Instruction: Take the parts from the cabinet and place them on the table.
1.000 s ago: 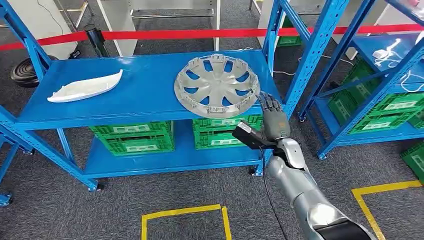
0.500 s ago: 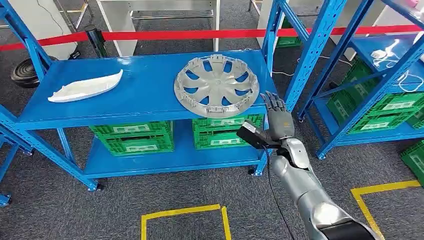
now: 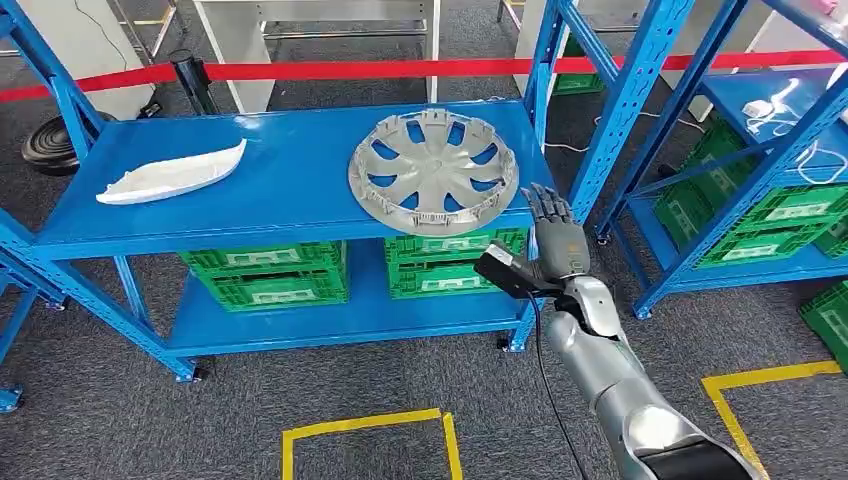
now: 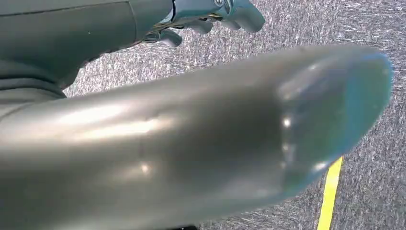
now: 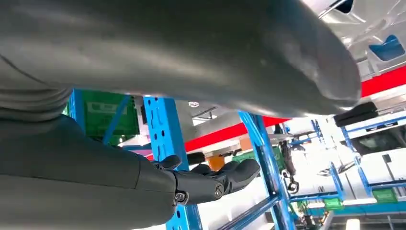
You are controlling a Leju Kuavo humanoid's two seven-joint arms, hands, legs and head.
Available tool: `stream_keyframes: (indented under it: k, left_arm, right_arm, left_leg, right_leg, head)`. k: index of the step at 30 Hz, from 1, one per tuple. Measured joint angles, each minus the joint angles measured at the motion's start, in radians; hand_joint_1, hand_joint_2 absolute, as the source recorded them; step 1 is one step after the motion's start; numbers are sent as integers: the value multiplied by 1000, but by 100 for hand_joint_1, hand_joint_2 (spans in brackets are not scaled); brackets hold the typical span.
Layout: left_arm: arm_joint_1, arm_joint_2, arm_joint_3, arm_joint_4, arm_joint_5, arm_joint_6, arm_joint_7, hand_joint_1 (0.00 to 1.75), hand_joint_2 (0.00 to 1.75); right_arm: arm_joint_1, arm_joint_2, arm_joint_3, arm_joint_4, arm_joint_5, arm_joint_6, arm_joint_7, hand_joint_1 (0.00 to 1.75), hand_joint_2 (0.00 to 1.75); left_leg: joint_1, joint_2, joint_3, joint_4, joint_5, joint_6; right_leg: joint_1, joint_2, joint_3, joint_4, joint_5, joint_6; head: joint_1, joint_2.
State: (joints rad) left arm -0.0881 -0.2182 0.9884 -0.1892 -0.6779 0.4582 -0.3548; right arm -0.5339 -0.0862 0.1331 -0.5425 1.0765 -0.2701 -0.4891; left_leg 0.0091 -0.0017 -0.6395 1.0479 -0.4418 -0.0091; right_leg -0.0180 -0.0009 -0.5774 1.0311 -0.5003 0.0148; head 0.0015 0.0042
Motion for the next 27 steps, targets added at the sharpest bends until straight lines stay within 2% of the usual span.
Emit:
stream_keyframes:
  k: [16, 17, 22, 24, 25, 26, 27]
  left_arm:
    - [-2, 0, 0, 0, -25, -12, 9, 0, 0]
    - [-2, 1, 0, 0, -25, -13, 9, 0, 0]
    - [-2, 3, 0, -1, -23, -17, 10, 0, 0]
    - [-3, 4, 0, -1, -21, -17, 11, 0, 0]
    - [-2, 4, 0, -1, -20, -17, 11, 0, 0]
    - [-2, 4, 0, -1, -18, -18, 10, 0, 0]
    - [-4, 5, 0, -1, -17, -19, 9, 0, 0]
  right_arm:
    - [3, -19, 0, 0, -7, 9, 4, 0, 0]
    - [4, -19, 0, 0, -6, 10, 3, 0, 0]
    - [-1, -19, 0, 0, -6, 10, 0, 0, 0]
    - [-7, -19, 0, 0, -6, 8, 0, 0, 0]
    - [-7, -19, 0, 0, -6, 8, 0, 0, 0]
    - [-10, -19, 0, 0, -6, 7, 0, 0, 0]
    - [-11, -19, 0, 0, -6, 8, 0, 0, 0]
  left_leg:
    - [0, 0, 0, 0, 0, 0]
    - [-6, 0, -2, 4, -2, 2]
    - [-11, -1, -4, 5, -4, 12]
    - [-13, 0, 1, -6, -5, 25]
    - [-2, 2, 13, -23, 4, 32]
    - [-4, 2, 20, -32, 6, 38]
    - [-4, 3, 21, -33, 6, 41]
  right_leg:
    - [0, 0, 0, 0, 0, 0]
    - [-2, 0, 1, -3, 2, 4]
    - [-10, 0, 1, -4, 2, 15]
    - [-9, -1, 7, -15, 1, 26]
    - [-13, -1, 9, -5, -1, 28]
    - [-10, 0, -5, 25, -23, 25]
    - [-8, 1, -39, 93, -64, 25]
  head:
    - [0, 0]
    - [0, 0]
    - [0, 0]
    - [-1, 0]
    - [0, 0]
    - [1, 0]
    - [1, 0]
